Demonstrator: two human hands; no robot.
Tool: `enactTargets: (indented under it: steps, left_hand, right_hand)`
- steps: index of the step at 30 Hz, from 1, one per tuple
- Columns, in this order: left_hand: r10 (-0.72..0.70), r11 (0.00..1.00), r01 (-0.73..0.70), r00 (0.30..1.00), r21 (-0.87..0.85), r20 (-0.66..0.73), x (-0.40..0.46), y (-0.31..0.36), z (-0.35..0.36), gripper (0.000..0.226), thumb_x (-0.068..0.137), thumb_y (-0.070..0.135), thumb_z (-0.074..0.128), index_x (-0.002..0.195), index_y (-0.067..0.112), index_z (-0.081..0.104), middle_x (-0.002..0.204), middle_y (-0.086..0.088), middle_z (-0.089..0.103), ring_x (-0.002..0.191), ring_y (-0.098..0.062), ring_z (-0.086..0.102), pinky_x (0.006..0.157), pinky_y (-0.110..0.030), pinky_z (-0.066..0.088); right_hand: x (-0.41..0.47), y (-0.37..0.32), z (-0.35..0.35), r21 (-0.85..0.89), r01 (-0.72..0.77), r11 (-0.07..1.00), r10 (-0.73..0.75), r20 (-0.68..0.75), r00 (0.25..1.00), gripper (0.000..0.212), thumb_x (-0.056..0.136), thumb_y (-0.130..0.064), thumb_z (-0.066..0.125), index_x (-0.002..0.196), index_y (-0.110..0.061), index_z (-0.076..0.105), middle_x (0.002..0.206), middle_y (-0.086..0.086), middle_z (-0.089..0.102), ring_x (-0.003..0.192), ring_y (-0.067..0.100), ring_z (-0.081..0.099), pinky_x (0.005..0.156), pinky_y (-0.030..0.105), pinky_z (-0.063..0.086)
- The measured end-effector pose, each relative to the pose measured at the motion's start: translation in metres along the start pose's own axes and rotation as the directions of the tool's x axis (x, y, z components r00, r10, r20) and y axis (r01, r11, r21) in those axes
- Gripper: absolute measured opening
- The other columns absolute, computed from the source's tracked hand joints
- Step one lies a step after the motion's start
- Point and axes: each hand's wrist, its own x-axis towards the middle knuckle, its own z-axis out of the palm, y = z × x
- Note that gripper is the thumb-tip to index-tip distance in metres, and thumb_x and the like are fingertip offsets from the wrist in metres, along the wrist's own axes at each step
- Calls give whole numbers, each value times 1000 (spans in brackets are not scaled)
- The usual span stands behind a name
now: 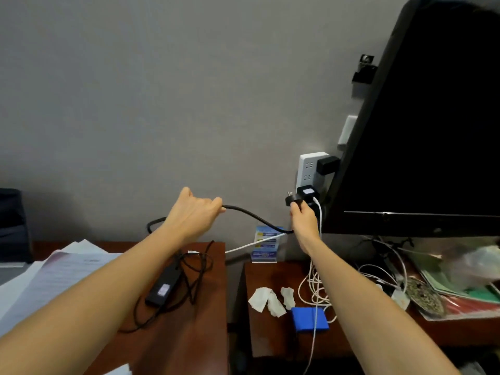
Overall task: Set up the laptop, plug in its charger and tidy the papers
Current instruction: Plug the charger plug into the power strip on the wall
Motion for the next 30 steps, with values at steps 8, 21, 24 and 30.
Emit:
enactTargets:
  steps: [8, 21, 24, 30]
  left_hand:
    - [-60, 998, 61, 998, -30, 36, 32, 3, 16, 33, 83, 20, 71, 60, 9, 50, 38, -6, 53, 28, -28, 42, 57, -31, 25]
    - [-116, 991, 120, 991, -59, 66, 61, -4, 28, 33, 98, 27, 47, 69, 10, 46, 49, -10, 58, 40, -33, 48, 63, -33, 25]
    - [-125, 989, 130, 990, -74, 68, 64, -4, 30, 34, 98, 27, 47, 70, 8, 49, 49, -10, 57, 40, -33, 47, 63, -33, 26]
    - [-158, 981, 163, 986, -102, 53, 69, -5, 41, 34, 101, 30, 38, 75, 10, 48, 57, -8, 60, 44, -31, 46, 64, -32, 24]
  right_hand:
    - [44, 5, -11, -213, -23, 977, -33, -256, 966, 49, 99, -19, 49, 140, 6, 40, 131, 25, 51, 123, 36, 49, 99, 34, 37]
    - [105, 0, 4, 109, -239, 965, 262, -351, 899, 29, 90, -20, 64, 105, 5, 68, 102, 23, 71, 95, 33, 70, 84, 40, 58]
    - [111, -2, 5, 99, -234, 967, 253, -352, 901, 32, 91, -23, 62, 103, 6, 68, 101, 22, 71, 93, 32, 69, 75, 29, 54]
    - [118, -2, 6, 88, -235, 968, 251, -382, 890, 33, 91, -22, 63, 100, 8, 69, 101, 24, 70, 95, 35, 67, 69, 26, 42]
